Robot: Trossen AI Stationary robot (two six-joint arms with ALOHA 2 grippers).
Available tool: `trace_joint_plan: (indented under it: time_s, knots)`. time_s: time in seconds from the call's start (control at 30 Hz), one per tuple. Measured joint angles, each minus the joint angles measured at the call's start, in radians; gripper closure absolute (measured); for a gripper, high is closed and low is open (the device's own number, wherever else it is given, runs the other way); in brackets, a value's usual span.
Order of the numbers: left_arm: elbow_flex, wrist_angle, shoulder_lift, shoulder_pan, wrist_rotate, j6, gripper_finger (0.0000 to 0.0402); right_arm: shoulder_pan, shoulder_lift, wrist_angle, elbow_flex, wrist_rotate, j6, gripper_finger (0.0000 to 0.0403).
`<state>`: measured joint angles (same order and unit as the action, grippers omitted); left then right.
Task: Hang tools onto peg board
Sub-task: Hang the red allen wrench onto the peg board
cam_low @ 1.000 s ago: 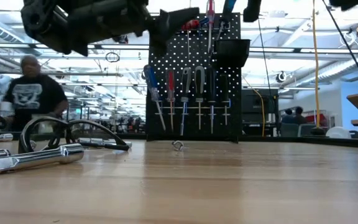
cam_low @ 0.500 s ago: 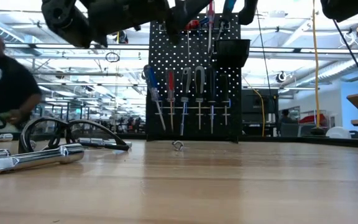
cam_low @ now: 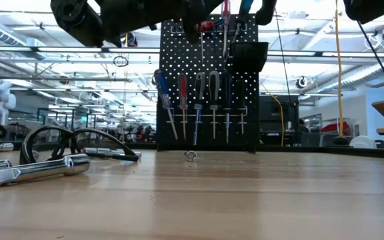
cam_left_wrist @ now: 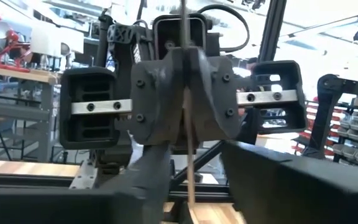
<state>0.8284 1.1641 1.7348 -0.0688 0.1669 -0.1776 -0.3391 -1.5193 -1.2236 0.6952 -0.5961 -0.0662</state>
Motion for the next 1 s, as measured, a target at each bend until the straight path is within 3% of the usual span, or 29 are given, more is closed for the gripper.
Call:
trace_joint_plan:
  time_s: [0.17,0.43,0.7,0.87,1.0]
  knots:
    - [0.0,0.001,0.0,0.004,-0.008,0.011,0.0384,0.0,0.0,0.001,0.0,0.0,0.001,0.0403]
    - [-0.002,-0.009,0.0,0.004,-0.029,0.029,0.0397,-0.001,0.0,0.035,0.001,-0.048,0.001,0.0386]
    - [-0.002,-0.068,-0.032,0.03,-0.077,0.033,0.0399,-0.005,0.043,0.14,0.001,-0.098,0.054,0.0273]
    - [-0.002,-0.216,-0.116,0.055,-0.178,0.065,0.04,-0.05,0.127,0.273,0.001,-0.213,0.115,0.0207]
    - [-0.002,-0.353,-0.22,0.073,-0.331,0.127,0.04,-0.096,0.197,0.428,0.001,-0.335,0.089,0.0181]
